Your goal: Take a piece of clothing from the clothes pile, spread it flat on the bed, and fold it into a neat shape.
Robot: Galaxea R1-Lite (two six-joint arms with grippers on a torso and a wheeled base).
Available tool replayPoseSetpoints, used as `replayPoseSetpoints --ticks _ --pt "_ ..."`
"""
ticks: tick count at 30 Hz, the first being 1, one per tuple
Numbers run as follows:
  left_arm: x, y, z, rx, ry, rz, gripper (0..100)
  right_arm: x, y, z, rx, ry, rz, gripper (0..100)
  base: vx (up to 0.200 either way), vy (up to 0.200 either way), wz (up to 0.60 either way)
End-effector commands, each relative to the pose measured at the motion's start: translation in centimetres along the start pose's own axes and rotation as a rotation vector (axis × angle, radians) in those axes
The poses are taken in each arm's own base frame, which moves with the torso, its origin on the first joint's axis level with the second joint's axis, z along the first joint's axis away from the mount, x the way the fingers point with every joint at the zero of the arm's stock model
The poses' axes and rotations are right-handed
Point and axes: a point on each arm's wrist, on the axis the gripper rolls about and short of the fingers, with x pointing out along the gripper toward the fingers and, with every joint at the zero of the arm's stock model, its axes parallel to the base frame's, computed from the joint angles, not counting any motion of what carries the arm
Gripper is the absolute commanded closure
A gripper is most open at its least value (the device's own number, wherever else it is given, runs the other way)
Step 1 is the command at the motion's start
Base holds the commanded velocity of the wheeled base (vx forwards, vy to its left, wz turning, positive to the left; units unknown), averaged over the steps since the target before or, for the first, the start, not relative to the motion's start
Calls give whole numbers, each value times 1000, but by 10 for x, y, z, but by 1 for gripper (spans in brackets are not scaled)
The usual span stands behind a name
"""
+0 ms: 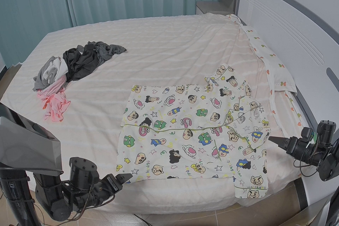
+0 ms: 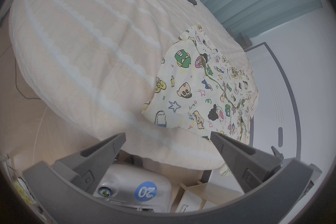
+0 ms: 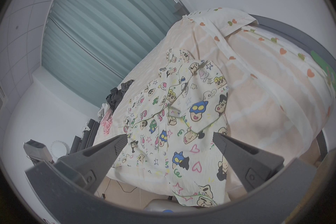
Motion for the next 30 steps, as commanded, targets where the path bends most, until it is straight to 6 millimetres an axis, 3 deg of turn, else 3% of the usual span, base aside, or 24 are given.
replayPoseSetpoints --ticks 1,13,21,22,30 --pt "27 -1 -1 -6 -6 24 0 2 -12 -23 57 76 -26 0 0 0 0" --pt "72 -14 8 79 -89 153 0 -3 -7 -34 45 120 37 0 0 0 0" --pt "81 -25 14 79 -99 143 0 -2 -8 -35 47 124 34 0 0 0 0" --pt "82 -25 12 83 -89 154 100 -1 -10 -38 52 136 27 0 0 0 0" --pt "81 -23 10 92 -89 188 100 6 -28 -53 -26 207 -19 0 0 0 0"
